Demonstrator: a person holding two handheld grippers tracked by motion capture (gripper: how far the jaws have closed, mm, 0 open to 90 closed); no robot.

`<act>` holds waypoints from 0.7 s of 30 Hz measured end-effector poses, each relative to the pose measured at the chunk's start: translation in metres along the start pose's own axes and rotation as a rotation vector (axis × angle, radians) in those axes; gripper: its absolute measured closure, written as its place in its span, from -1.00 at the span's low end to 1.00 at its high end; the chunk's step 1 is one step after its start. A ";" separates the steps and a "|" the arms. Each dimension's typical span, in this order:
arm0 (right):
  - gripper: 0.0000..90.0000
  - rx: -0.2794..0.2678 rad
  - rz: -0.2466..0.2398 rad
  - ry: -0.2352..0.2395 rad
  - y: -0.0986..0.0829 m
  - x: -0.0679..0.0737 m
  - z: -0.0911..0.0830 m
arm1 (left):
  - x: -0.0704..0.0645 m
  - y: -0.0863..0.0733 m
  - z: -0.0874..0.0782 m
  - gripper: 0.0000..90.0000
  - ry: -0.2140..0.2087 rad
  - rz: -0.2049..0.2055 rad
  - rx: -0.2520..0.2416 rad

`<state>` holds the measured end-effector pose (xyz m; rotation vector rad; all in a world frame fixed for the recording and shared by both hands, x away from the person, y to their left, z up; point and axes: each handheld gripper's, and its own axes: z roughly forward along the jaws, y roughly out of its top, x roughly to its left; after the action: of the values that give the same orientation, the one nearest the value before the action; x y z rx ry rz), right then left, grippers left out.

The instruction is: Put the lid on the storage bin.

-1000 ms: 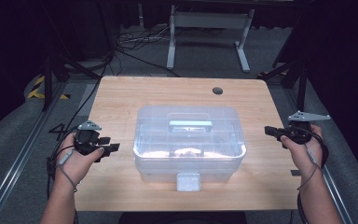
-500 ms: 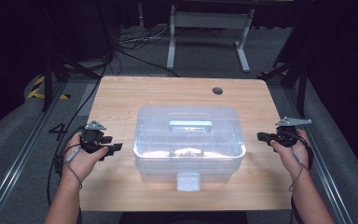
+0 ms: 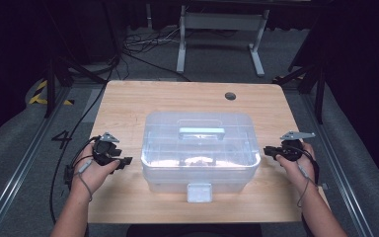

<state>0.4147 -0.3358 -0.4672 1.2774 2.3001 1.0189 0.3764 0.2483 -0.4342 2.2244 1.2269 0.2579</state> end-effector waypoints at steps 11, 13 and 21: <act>-0.03 -0.032 -0.030 -0.034 -0.006 0.011 0.018 | -0.002 -0.002 0.007 -0.03 0.008 0.007 0.012; -0.20 -0.034 -0.018 -0.038 -0.008 0.011 0.021 | -0.002 -0.002 0.007 -0.04 0.007 0.002 0.008; -0.39 -0.045 0.002 -0.031 -0.011 0.008 0.024 | 0.000 -0.003 0.011 -0.10 0.011 0.019 -0.050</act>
<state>0.4169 -0.3225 -0.4913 1.2693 2.2403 1.0384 0.3792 0.2456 -0.4446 2.1954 1.1927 0.3050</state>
